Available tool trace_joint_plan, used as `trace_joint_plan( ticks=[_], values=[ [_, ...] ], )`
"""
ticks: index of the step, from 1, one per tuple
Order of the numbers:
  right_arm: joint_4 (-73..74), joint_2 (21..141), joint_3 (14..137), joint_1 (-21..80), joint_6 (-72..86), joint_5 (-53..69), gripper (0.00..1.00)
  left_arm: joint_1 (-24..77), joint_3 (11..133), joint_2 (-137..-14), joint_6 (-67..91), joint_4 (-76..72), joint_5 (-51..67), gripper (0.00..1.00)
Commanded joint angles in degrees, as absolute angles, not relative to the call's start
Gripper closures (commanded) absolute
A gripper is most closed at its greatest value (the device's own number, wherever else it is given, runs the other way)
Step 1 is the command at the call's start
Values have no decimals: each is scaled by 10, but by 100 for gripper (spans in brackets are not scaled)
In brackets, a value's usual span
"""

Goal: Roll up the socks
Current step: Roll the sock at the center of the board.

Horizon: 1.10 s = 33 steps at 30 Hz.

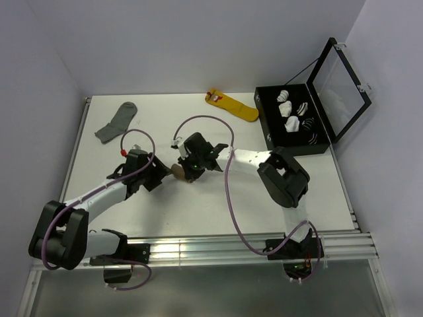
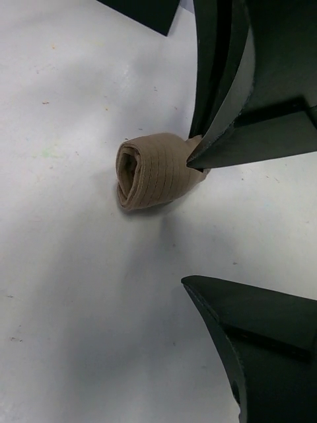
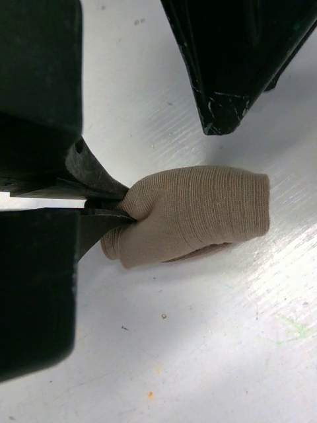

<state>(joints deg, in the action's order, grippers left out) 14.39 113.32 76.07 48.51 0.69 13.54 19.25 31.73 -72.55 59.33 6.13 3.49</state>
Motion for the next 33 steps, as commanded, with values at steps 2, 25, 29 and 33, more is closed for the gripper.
trace_joint_plan(
  ticks=[2, 25, 29, 33],
  values=[
    [234, 1182, 753, 474, 19, 211, 100, 202, 286, -708, 630, -71, 16, 28],
    [225, 1214, 759, 431, 38, 321, 100, 235, 219, -817, 700, -251, -17, 34],
    [220, 1211, 754, 429, 41, 323, 100, 236, 219, -815, 690, -234, -27, 48],
    [216, 1201, 751, 429, 42, 319, 100, 238, 221, -813, 683, -222, -27, 64]
  ],
)
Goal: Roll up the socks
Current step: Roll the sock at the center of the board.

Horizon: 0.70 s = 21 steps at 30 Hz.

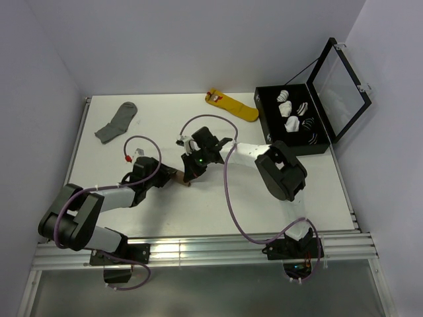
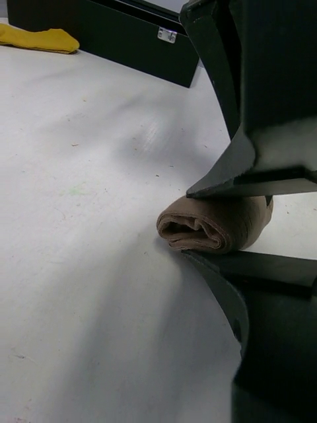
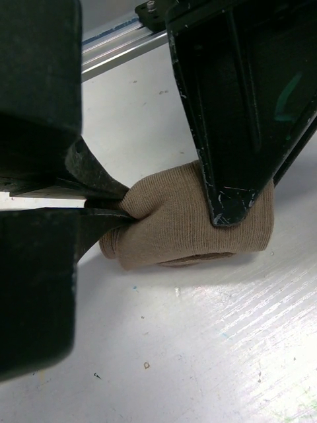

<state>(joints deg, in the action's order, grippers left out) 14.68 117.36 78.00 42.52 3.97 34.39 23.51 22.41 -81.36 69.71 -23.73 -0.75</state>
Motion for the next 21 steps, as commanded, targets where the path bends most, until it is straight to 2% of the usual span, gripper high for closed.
trace_joint_plan(
  ticks=[1, 3, 5, 6, 8, 17, 21],
  values=[
    [214, 1198, 751, 429, 44, 316, 100, 239, 221, -813, 683, -218, -26, 67],
    [210, 1185, 748, 429, 47, 306, 98, 242, 228, -809, 676, -203, -30, 74],
    [197, 1163, 738, 431, 48, 296, 91, 247, 242, -806, 669, -173, -35, 83],
    [192, 1154, 733, 431, 52, 282, 79, 248, 248, -804, 661, -164, -43, 84],
    [174, 1124, 722, 435, 54, 261, 68, 254, 264, -802, 649, -133, -48, 88],
    [106, 1027, 682, 470, 23, 117, 33, 262, 305, -808, 618, -68, -62, 91],
    [74, 1004, 666, 499, -11, 60, 30, 264, 317, -809, 611, -50, -62, 91]
  ],
)
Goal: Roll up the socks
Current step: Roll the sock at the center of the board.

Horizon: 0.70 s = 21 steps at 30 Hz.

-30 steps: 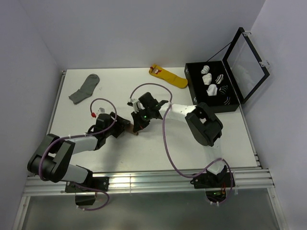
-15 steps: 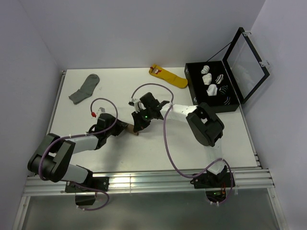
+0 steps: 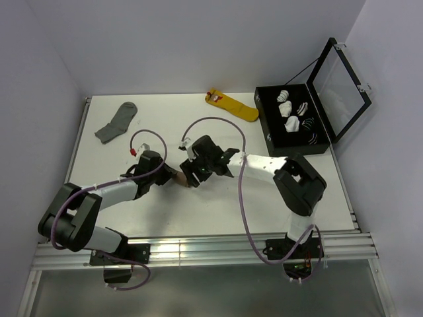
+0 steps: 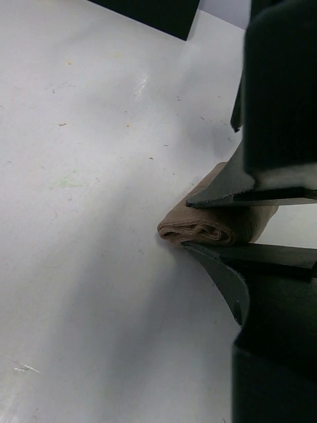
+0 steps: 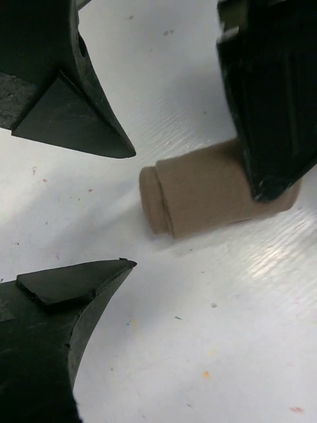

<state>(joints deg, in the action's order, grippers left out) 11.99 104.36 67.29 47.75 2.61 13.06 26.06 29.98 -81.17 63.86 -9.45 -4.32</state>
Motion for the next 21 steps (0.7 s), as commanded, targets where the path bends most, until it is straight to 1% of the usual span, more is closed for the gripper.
trace_joint_plan(
  ticks=[1, 5, 16, 21],
  values=[
    [59, 998, 660, 504, -17, 53, 30, 264, 319, -810, 609, -46, -62, 91],
    [5, 993, 640, 540, -41, 26, 28, 264, 329, -811, 608, -36, -57, 91],
    [-58, 1044, 647, 604, -101, -63, 27, 265, 348, -816, 599, -9, -54, 92],
    [-61, 1080, 657, 622, -116, -82, 30, 265, 354, -822, 599, -4, -49, 92]
  ],
)
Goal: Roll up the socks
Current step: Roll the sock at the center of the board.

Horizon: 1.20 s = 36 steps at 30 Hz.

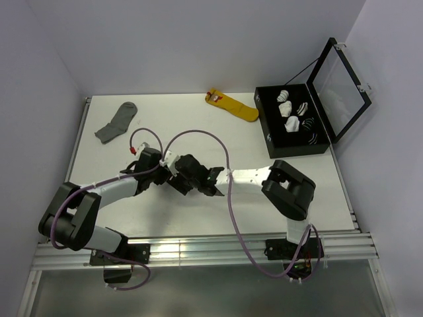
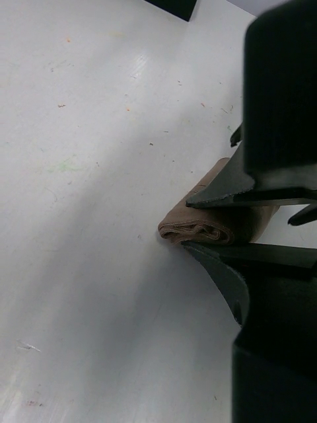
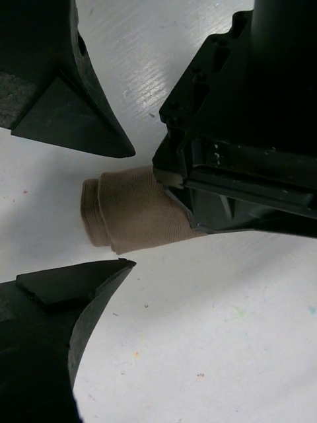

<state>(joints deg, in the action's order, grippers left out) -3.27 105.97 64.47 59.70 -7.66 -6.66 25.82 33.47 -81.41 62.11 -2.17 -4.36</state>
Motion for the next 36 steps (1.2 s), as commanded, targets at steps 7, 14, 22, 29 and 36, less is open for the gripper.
trace_joint_plan(
  ticks=[7, 14, 22, 29, 36],
  values=[
    [-88, 1104, 649, 642, -123, -94, 34, 265, 358, -825, 599, -3, -44, 92],
    [-141, 1092, 608, 647, -90, -69, 34, 265, 355, -829, 601, -9, -39, 92],
    [-228, 1061, 525, 626, -43, -81, 33, 265, 348, -840, 606, -18, -28, 93],
    [-238, 1084, 532, 629, -51, -114, 32, 265, 355, -843, 607, -11, -24, 93],
    [-223, 1126, 555, 638, -69, -135, 33, 265, 359, -841, 606, -3, -15, 93]
  ],
)
